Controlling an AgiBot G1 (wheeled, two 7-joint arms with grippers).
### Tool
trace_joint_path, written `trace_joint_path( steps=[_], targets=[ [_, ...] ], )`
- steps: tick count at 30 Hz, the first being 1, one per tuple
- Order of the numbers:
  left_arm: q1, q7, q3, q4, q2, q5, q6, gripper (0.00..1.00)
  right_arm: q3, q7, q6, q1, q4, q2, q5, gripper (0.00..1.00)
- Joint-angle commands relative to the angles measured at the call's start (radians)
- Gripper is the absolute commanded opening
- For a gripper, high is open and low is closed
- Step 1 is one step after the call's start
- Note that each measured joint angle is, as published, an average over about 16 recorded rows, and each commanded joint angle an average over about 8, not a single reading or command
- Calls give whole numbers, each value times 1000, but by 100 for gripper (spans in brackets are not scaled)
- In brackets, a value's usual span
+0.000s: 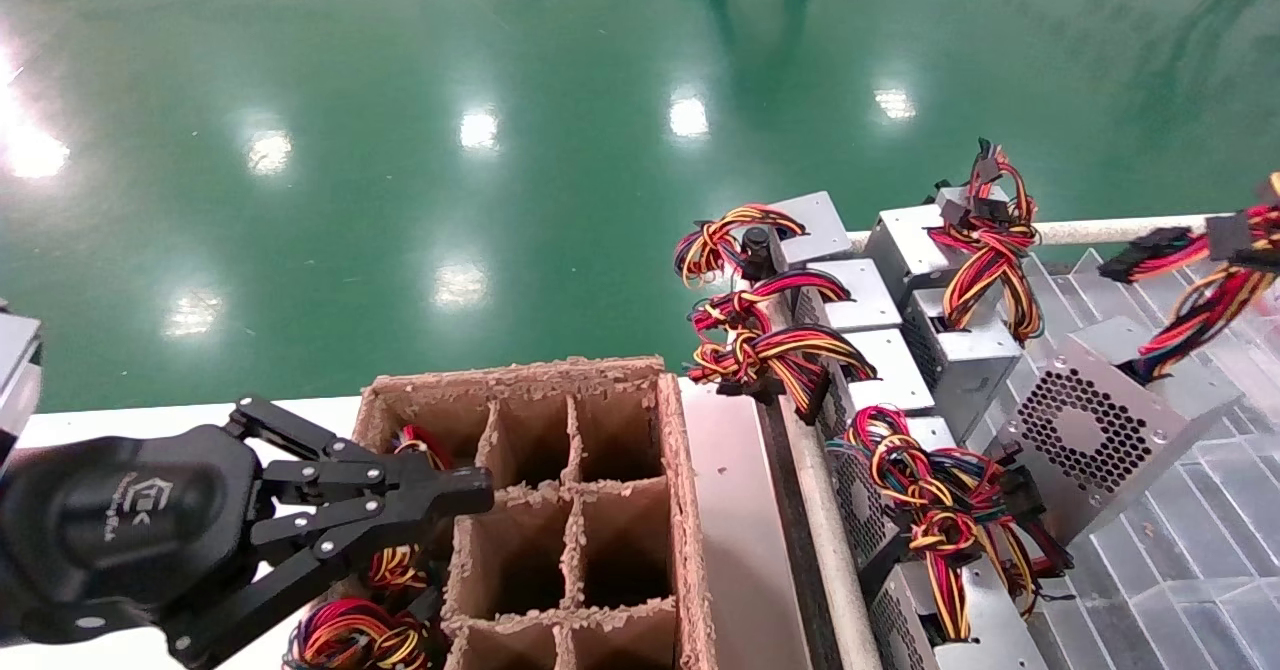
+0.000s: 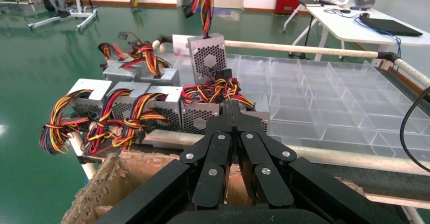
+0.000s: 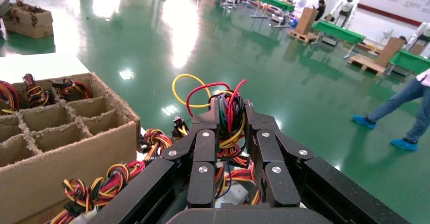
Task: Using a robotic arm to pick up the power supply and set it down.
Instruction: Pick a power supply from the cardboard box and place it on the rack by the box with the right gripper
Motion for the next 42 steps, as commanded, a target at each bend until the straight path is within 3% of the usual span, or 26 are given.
trace_joint_path(
  steps=[1,22,32,42],
  targets=[
    [0,0,0,0,0,0,0,0,-2,-9,6,-2,-1,-12,-1,0],
    [0,0,0,0,0,0,0,0,-3,-15,-6,91,-78,-56,-95,0],
    [0,0,0,0,0,0,0,0,-22,-15,-12,124,-102,-118,-136,0],
    [0,0,0,0,0,0,0,0,-52,17,-28,155,-79,-140,-172,0]
  ],
)
